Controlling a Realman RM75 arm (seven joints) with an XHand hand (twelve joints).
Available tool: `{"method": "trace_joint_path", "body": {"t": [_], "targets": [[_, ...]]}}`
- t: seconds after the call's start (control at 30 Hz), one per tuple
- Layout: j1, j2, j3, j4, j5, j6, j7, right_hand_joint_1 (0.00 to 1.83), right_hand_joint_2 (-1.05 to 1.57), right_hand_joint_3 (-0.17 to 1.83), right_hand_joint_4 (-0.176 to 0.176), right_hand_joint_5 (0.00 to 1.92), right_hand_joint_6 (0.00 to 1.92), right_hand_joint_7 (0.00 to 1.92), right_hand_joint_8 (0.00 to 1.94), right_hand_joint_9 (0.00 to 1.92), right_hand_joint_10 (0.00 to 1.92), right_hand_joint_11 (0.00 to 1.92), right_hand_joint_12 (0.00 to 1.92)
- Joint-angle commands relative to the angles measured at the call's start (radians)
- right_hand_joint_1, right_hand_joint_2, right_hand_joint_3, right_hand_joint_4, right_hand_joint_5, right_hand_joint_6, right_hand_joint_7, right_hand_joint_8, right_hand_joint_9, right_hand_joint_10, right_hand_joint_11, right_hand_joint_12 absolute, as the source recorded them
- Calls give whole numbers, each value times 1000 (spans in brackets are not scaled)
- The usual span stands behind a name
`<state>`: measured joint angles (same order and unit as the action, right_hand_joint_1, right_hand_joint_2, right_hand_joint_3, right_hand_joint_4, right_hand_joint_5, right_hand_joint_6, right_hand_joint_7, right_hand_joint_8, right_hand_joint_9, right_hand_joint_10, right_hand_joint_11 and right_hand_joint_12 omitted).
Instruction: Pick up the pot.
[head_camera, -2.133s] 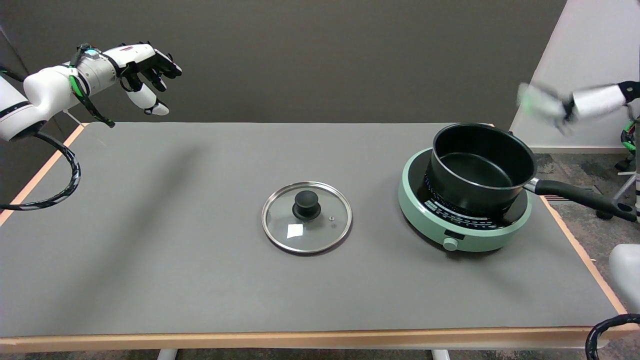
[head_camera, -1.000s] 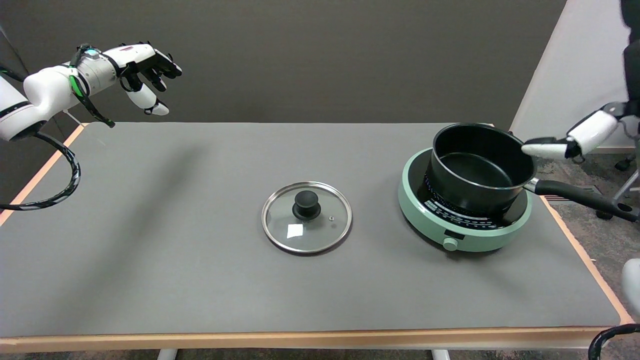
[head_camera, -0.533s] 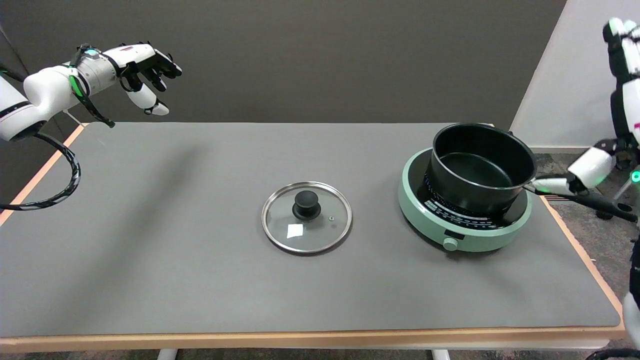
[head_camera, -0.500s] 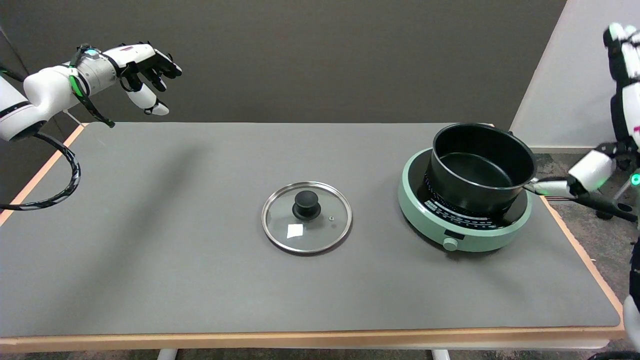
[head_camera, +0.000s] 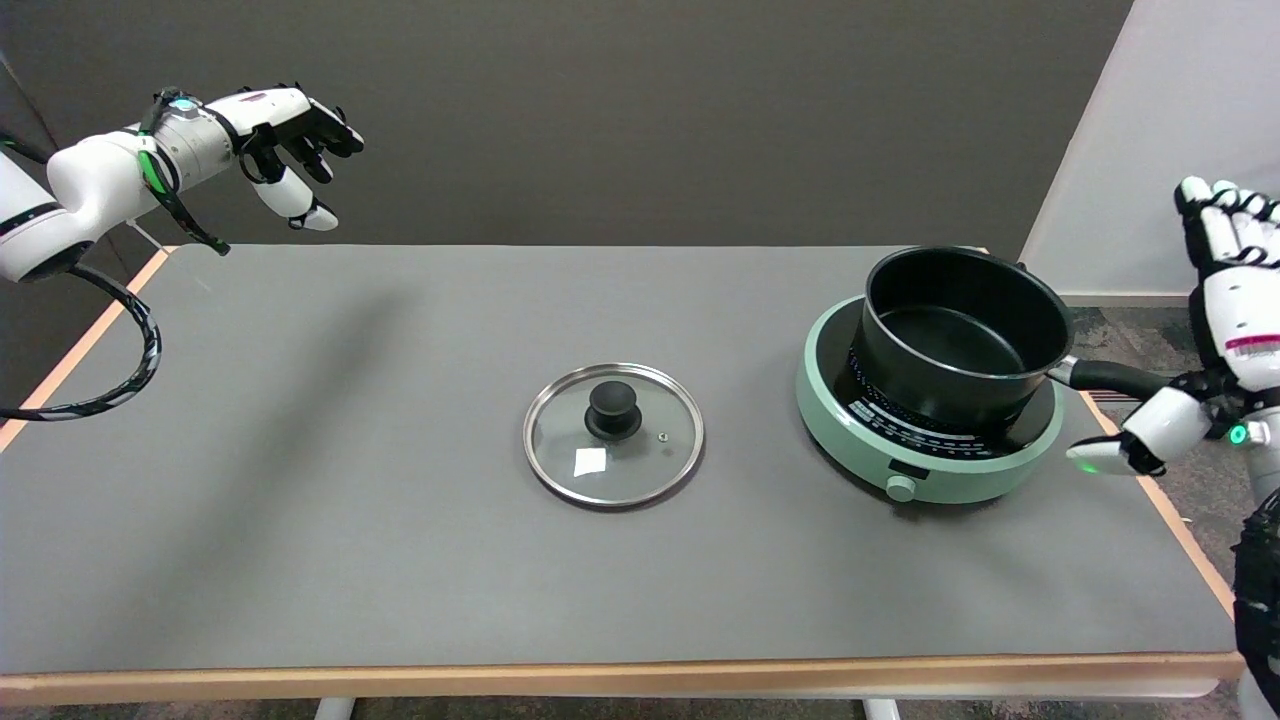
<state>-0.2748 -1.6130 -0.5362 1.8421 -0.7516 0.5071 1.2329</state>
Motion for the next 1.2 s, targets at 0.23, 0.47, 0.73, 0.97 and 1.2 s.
{"method": "trace_joint_path", "body": {"t": [0.23,0.47,0.73,0.97,1.2], "targets": [[-31,19,-56,-9,-143,-39,0,1203,-818,1040,17,33,33,33,33,33,33,33,33],[-25,55,-86,-21,-262,-134,105,1182,-837,1082,41,22,22,22,22,22,22,22,22],[-31,45,-103,-27,-303,-232,139,1179,-841,1086,47,19,19,19,19,19,19,19,19],[-28,52,-131,-44,-301,-331,142,1180,-844,1094,51,17,17,17,17,17,17,17,17],[-23,66,-197,-8,-303,-380,139,1178,-843,1097,49,16,16,16,16,16,16,16,16]]}}
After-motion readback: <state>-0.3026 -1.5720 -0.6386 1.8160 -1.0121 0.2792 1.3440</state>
